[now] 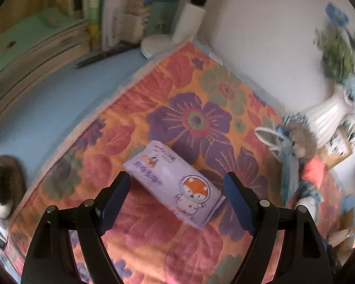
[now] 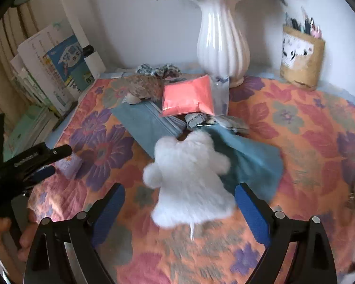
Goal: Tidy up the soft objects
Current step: 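Grasp the purple fox wipes pack with the left tool while the right tool grasps the white fluffy plush, then lift the wipes pack and white plush off the quilt with both tools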
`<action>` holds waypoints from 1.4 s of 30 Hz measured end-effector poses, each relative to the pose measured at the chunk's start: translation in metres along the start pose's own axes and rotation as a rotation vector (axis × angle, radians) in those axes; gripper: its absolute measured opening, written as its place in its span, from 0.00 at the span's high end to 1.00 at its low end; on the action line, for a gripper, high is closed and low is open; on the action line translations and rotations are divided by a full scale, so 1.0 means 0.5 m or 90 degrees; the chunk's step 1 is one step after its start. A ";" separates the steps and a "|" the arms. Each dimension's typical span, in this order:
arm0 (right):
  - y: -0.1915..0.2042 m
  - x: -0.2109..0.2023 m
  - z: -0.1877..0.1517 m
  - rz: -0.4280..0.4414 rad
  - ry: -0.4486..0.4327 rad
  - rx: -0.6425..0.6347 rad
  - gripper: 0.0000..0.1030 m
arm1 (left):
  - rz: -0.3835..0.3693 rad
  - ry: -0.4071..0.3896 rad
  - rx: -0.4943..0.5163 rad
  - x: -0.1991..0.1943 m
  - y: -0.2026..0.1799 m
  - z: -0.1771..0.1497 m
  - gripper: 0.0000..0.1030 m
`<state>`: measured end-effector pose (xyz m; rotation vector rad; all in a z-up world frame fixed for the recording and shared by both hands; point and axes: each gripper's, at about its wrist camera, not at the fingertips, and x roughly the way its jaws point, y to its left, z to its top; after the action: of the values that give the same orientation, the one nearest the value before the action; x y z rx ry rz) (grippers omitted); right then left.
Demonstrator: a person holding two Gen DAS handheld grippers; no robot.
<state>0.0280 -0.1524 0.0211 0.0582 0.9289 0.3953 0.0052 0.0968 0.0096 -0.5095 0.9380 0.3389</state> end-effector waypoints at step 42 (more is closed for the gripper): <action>-0.043 -0.092 -0.193 -0.096 -0.015 0.084 0.19 | -0.118 -0.006 0.459 -0.085 -0.174 -0.259 0.57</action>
<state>-0.0662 -0.2004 -0.0065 0.1128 0.9283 0.1934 -0.0633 -0.0492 0.0049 0.0693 0.9249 -0.1718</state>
